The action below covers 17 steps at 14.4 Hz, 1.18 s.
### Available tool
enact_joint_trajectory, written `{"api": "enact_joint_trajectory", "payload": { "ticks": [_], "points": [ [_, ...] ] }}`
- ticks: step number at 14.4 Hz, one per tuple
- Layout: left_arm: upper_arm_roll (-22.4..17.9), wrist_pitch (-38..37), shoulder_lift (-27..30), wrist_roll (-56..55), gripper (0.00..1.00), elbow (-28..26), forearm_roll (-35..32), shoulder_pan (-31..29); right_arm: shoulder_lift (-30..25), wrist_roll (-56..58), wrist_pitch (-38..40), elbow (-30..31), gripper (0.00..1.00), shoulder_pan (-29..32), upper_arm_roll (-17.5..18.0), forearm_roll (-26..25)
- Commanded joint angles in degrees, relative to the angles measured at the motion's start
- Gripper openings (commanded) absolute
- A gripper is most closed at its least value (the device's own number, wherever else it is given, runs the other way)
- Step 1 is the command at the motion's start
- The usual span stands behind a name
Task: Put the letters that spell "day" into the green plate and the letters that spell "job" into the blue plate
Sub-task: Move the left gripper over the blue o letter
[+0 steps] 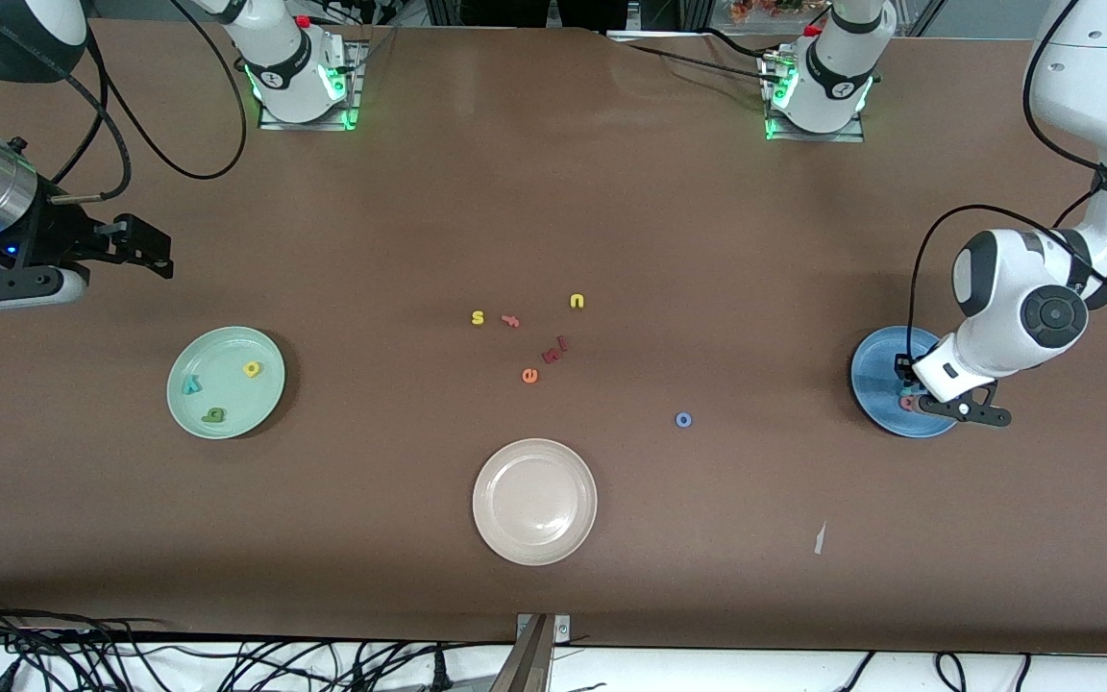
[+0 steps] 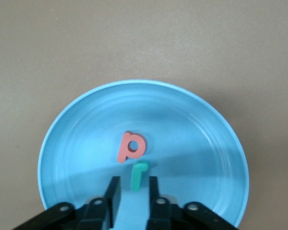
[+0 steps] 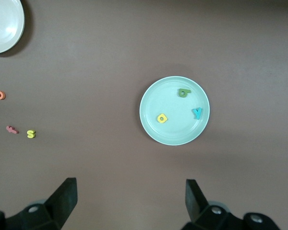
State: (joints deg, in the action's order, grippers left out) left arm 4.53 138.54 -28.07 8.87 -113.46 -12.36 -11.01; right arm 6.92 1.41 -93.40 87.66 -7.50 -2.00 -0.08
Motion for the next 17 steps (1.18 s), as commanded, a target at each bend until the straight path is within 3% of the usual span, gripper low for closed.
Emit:
{"api": "enact_joint_trajectory", "payload": {
  "ticks": [1,4,8,13,17],
  "points": [
    [0.83,-3.34,1.44,-3.15,1.00,2.09,-0.21,0.64,0.02,-0.27,0.68,-0.48,1.00,-0.23,-0.11,-0.27],
    [3.03,-9.51,-0.22,-11.57,1.00,8.68,3.30,5.02,0.02,-0.27,0.68,-0.48,1.00,-0.23,-0.11,-0.27],
    [3.12,-9.61,-4.87,-22.62,1.00,14.83,11.82,14.68,0.02,-0.27,0.76,-0.48,1.00,-0.23,-0.11,-0.27],
    [3.12,-9.61,-13.74,-42.33,1.00,26.34,12.27,24.09,0.02,-0.36,0.76,-0.48,1.00,-0.23,-0.11,-0.27],
    [2.51,-9.61,-19.90,-50.96,1.00,32.33,11.66,27.18,0.02,-0.27,0.76,-0.48,1.00,-0.23,-0.11,-0.36]
  ]
}}
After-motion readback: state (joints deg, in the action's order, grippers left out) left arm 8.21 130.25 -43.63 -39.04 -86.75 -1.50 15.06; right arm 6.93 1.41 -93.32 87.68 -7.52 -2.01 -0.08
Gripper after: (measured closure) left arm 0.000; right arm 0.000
